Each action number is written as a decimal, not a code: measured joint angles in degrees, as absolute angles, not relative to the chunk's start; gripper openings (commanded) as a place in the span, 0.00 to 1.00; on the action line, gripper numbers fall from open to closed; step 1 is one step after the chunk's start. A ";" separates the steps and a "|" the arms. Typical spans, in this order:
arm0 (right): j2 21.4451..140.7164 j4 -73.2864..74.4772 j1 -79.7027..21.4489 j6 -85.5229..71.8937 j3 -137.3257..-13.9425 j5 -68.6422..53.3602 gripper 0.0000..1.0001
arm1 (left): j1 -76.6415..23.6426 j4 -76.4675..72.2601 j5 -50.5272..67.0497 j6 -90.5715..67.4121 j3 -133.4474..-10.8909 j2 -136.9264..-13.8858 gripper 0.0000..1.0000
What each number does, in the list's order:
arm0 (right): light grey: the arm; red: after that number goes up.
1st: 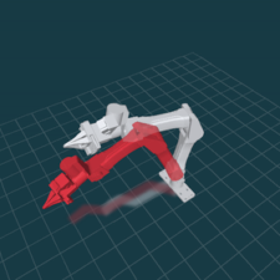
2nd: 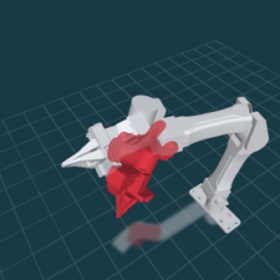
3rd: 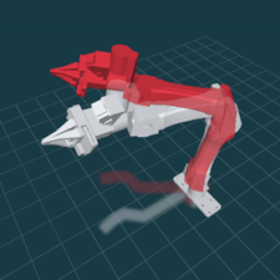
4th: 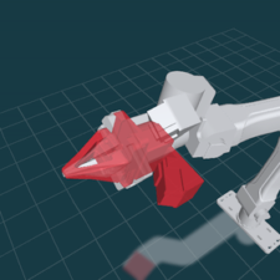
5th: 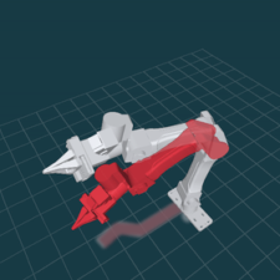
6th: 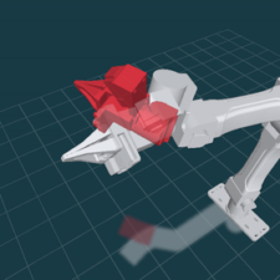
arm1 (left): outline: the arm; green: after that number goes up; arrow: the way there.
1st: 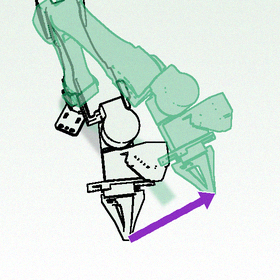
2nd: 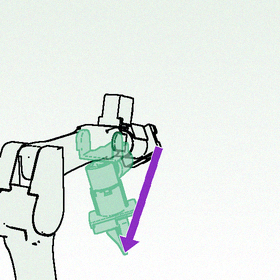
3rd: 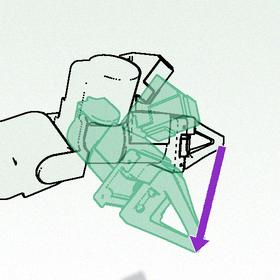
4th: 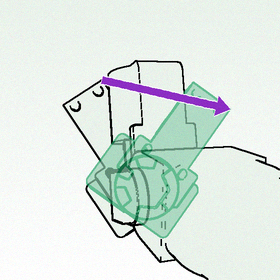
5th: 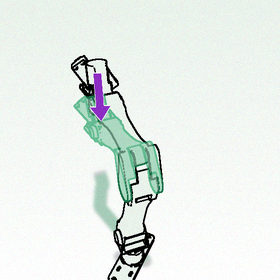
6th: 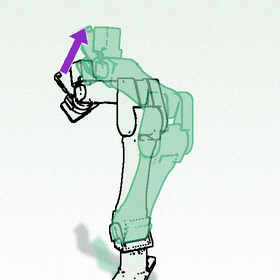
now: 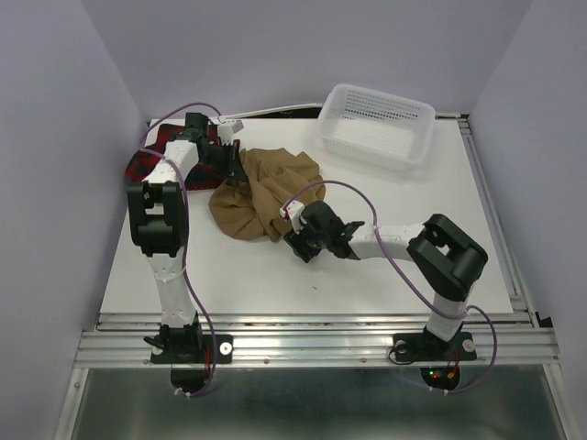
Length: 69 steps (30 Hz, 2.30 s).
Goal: Fold and stack the skirts
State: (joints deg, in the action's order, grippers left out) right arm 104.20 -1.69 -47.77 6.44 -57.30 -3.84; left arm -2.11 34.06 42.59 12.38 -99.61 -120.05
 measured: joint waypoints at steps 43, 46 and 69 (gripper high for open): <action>79.85 18.68 -34.52 58.67 -94.11 5.98 0.01 | -1.52 19.22 44.69 40.93 -84.38 -61.84 0.00; 82.87 18.37 -32.67 60.20 -95.42 4.34 0.01 | -1.78 17.08 43.44 39.27 -84.20 -63.26 0.00; 91.02 16.34 -26.59 63.68 -101.84 -0.97 0.01 | -4.56 15.84 38.33 33.04 -91.81 -73.78 0.00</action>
